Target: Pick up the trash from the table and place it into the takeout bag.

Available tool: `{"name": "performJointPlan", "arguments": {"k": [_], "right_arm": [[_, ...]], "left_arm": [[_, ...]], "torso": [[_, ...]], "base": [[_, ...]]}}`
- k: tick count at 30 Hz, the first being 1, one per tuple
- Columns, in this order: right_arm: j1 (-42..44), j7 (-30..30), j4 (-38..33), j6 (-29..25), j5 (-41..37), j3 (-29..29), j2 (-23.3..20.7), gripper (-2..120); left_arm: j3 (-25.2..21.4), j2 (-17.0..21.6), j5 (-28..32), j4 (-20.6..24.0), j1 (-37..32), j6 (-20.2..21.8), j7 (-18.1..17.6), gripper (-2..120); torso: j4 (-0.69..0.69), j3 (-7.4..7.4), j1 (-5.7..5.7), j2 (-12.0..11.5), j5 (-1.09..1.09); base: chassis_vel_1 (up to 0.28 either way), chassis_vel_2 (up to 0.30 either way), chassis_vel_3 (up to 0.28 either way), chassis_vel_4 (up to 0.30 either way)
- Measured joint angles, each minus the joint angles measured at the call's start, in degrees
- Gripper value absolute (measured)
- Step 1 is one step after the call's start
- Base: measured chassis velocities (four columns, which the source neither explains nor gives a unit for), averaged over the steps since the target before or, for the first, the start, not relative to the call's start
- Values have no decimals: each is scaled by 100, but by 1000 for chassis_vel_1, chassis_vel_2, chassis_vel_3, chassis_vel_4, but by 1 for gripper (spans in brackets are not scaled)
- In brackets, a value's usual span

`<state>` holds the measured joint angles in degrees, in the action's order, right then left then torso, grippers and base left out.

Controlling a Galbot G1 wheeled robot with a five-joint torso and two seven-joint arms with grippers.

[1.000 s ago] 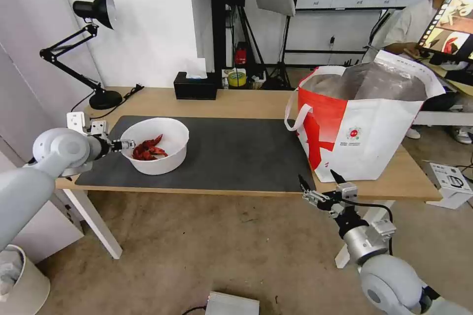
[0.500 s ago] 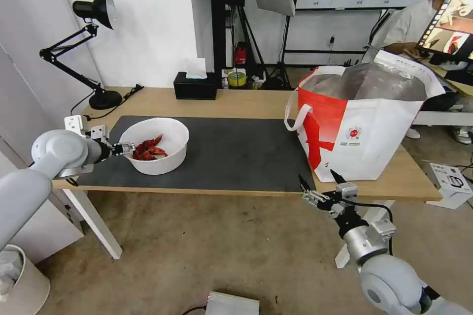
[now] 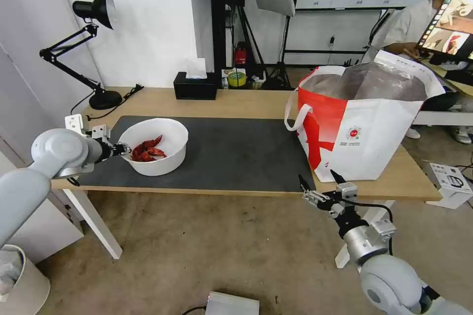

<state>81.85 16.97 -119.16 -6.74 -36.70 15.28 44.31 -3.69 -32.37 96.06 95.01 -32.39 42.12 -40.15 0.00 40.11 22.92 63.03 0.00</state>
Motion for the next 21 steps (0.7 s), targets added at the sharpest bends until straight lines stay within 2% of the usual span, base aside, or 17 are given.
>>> {"name": "performJointPlan", "arguments": {"k": [4,12,16,21], "right_arm": [[0,0,0,0,0,0,0,100],[0,0,0,0,0,1,0,100],[0,0,0,0,0,0,0,100],[0,0,0,0,0,0,0,100]], "left_arm": [[-3,-40,-11,32,-9,0,21,1],[-59,-85,72,340,124,0,29,0],[-14,-136,299,682,407,1,-55,0],[159,-230,576,902,807,2,-173,0]], "torso": [[0,0,0,0,0],[0,0,0,0,0],[0,0,0,0,0],[0,0,0,0,0]], "base": [[0,0,0,0],[0,0,0,0],[0,0,0,0],[0,0,0,0]]}}
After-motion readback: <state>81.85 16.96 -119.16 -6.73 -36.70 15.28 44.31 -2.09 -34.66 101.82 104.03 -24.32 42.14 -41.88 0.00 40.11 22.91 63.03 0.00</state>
